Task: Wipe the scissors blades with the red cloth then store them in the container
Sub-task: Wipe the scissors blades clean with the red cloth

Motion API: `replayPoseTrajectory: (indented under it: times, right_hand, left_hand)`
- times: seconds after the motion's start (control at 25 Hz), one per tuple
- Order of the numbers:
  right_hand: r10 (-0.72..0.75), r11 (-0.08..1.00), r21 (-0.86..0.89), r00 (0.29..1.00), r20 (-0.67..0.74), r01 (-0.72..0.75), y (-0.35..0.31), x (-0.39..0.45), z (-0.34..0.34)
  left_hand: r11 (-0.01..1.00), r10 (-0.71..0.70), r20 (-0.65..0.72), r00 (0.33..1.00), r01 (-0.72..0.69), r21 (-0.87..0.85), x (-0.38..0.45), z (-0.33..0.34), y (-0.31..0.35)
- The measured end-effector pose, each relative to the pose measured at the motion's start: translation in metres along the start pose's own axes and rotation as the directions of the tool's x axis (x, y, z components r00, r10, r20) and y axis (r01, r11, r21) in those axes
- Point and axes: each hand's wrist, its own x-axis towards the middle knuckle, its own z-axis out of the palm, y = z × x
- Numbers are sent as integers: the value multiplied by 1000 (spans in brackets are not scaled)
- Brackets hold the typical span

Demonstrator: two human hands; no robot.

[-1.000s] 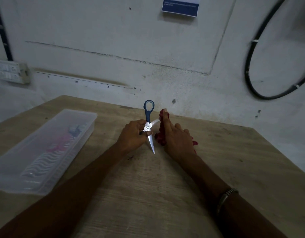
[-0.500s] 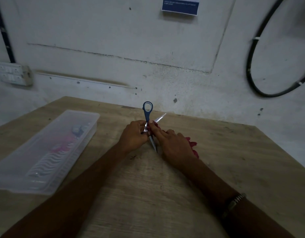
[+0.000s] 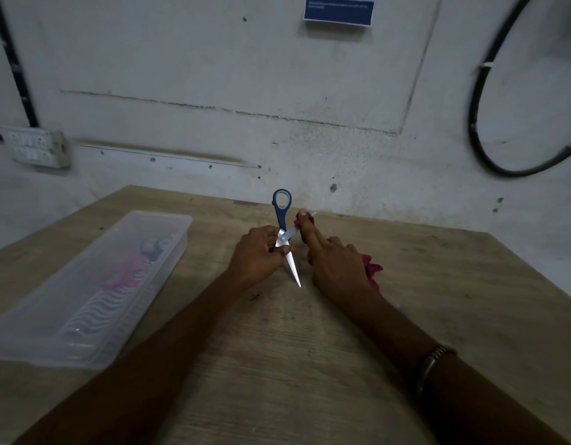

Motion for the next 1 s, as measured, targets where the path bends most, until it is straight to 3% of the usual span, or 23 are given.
replayPoseTrajectory:
  times: [0.2, 0.4, 0.64, 0.72, 0.8, 1.0]
  right_hand:
    - [15, 1000, 8, 998, -67, -15, 13, 5, -2]
    - [164, 984, 81, 983, -79, -157, 19, -5, -24]
    - [-176, 976, 141, 982, 62, 166, -9, -20, -29]
    - [-109, 970, 227, 992, 58, 93, -2, -14, -24]
    - [6, 929, 368, 997, -76, 23, 8, -11, -16]
    - [244, 821, 569, 922, -299, -33, 23, -8, -17]
  left_hand:
    - [998, -13, 15, 1000, 14, -61, 0, -1, 2]
    - [999, -19, 17, 1000, 19, -51, -1, 1, 3]
    - [997, -18, 11, 1000, 19, -72, 1, 1, 0]
    - [996, -20, 16, 1000, 21, -82, 3, 2, -3]
    - [997, -23, 36, 999, 25, -73, 5, 4, -6]
    - [998, -22, 47, 999, 25, -63, 6, 4, -10]
